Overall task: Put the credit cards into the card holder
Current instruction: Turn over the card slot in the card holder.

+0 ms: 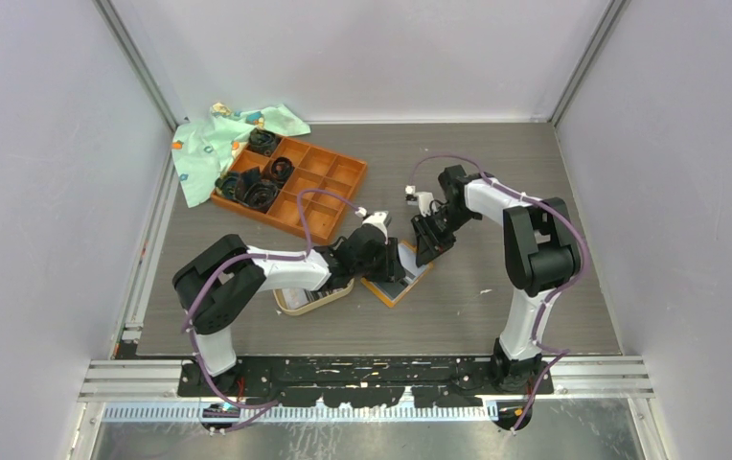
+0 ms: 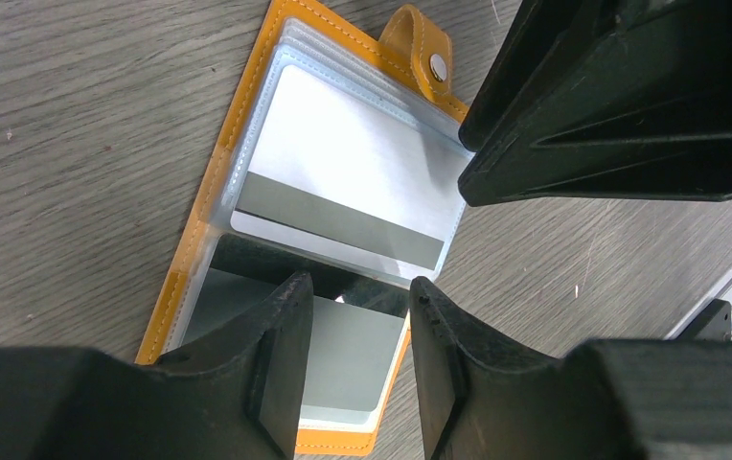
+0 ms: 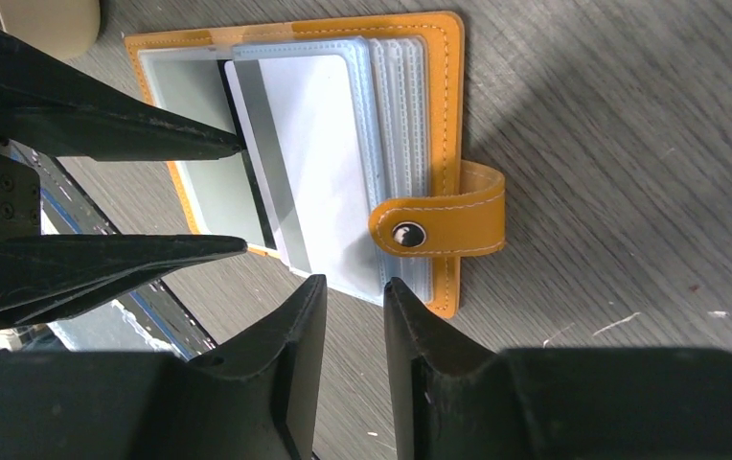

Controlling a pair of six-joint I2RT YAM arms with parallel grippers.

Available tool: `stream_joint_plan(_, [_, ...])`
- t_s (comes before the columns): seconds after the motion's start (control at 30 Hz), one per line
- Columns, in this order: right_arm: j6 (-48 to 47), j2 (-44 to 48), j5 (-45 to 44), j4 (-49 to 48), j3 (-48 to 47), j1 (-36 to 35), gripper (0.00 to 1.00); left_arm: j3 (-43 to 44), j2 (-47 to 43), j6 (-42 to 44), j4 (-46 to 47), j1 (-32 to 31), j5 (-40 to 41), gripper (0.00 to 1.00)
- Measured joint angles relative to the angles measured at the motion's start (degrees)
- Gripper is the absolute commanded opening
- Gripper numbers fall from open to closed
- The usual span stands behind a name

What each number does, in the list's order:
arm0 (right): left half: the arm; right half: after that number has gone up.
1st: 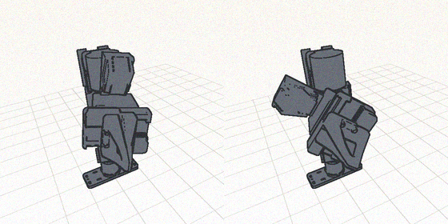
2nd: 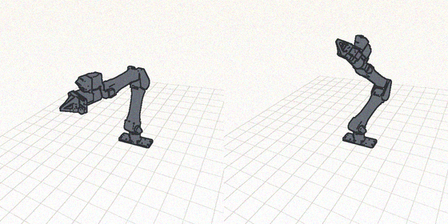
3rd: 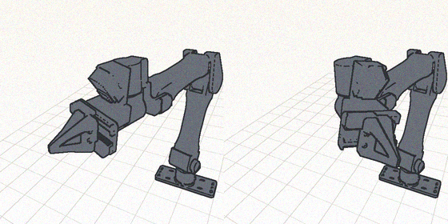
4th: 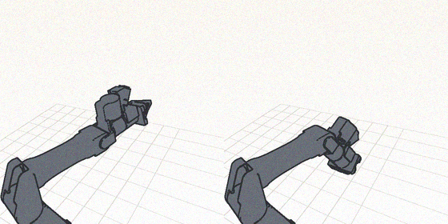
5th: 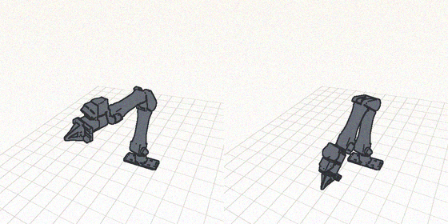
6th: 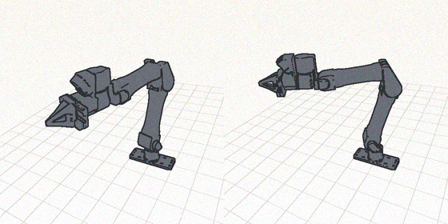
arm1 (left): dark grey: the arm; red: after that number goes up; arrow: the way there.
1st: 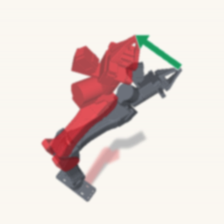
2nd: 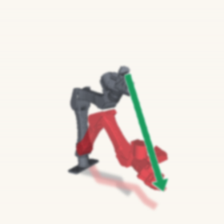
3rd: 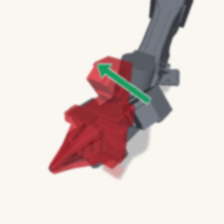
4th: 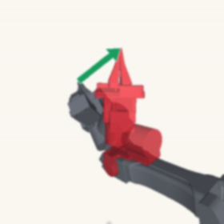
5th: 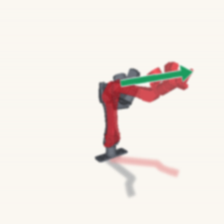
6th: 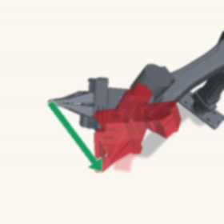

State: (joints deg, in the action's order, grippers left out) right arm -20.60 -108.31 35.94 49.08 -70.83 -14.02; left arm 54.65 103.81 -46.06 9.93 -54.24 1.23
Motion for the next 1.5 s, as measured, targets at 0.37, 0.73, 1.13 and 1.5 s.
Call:
stream_joint_plan(0.37, [0.02, -1.62, 0.22, 0.81, -0.33, -0.39, 0.3, 0.0, 0.02, 0.0, -0.02, 0.0, -0.02, 0.43])
stream_joint_plan(0.73, [-0.44, -1.55, 1.95, 1.81, -0.33, -0.55, 0.31, 0.0, 0.11, 0.0, -0.02, 0.0, -0.04, 0.43])
stream_joint_plan(1.13, [-1.09, -1.55, 4.37, 3.34, -0.94, -0.55, 0.29, -0.02, 0.11, 0.0, 0.02, 0.26, -0.37, 0.45])
stream_joint_plan(1.5, [-1.05, -1.66, 8.57, 4.42, -1.66, 0.39, 0.29, -2.34, 0.04, -0.26, 4.87, 0.76, -2.16, 0.52])
